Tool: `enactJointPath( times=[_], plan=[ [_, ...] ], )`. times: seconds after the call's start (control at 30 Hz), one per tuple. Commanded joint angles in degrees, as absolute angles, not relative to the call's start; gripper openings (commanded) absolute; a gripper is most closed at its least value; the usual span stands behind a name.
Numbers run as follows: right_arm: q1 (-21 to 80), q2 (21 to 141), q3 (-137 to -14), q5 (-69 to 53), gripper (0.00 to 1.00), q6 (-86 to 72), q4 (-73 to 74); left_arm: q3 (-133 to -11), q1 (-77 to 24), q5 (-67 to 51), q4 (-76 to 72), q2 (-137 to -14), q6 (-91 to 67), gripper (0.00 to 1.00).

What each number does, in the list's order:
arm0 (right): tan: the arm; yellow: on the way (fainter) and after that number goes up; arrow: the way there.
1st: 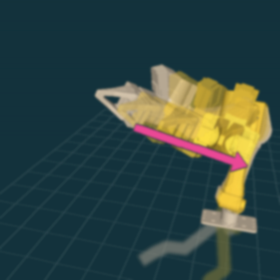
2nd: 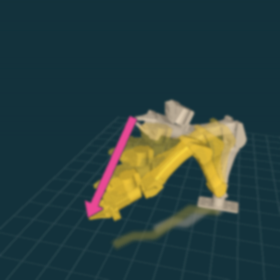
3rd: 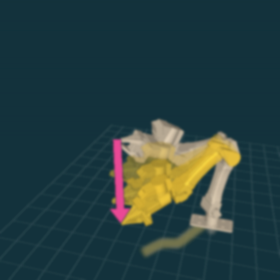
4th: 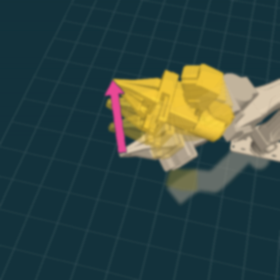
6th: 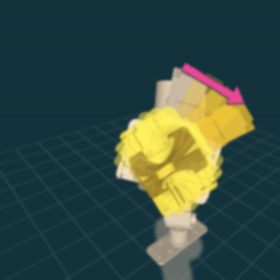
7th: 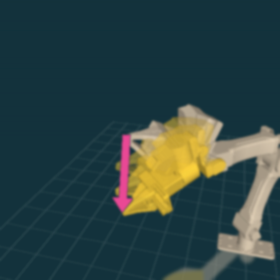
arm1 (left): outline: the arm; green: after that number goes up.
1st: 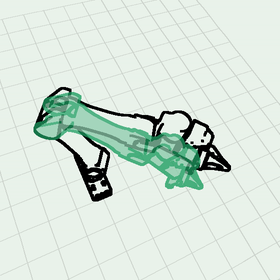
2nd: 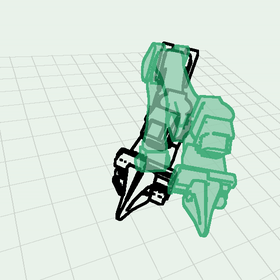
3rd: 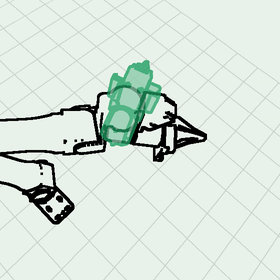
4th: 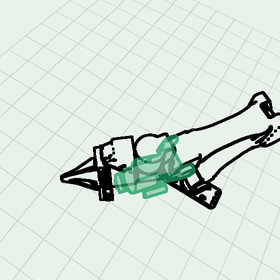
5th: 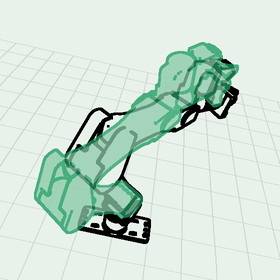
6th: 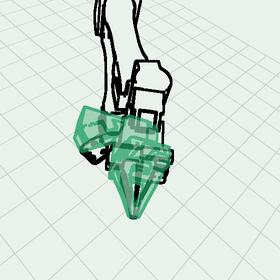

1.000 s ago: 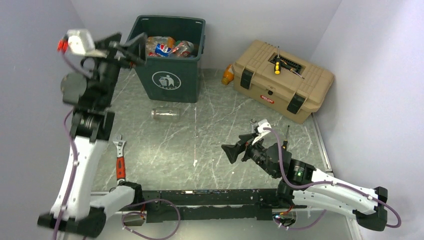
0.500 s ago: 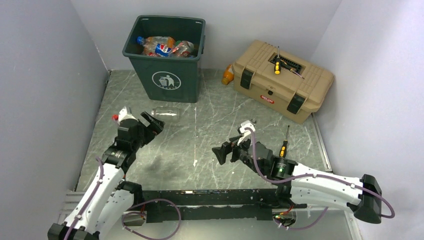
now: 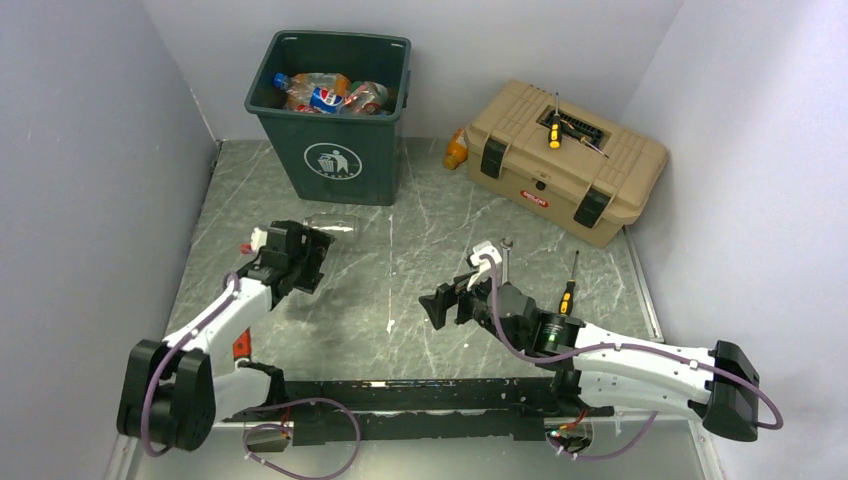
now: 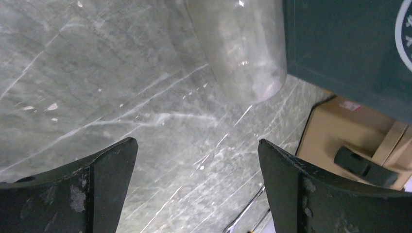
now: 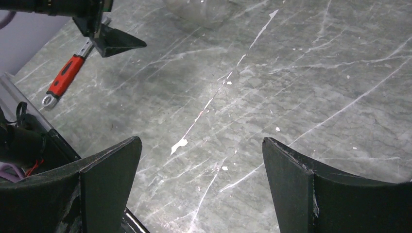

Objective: Put the plastic bottles in the bin
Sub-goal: Pick up the plastic bottle at the center of the board.

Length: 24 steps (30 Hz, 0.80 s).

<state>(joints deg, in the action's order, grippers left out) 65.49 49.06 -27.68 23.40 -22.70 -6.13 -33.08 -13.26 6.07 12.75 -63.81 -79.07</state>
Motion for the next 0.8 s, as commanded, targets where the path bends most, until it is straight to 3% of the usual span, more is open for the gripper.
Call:
enactJointPath(
  times=[0.0,0.77],
  plan=[
    [65.5,47.3,-29.2,23.1,1.0,-23.3,-7.9,-37.1,-13.1,9.6,7.1,-67.6,-86.8,0.99],
    [65.5,44.2,-28.3,23.6,1.0,-25.0,-5.7,-45.6,-8.9,13.5,1.9,-87.3,-94.3,0.99]
  ],
)
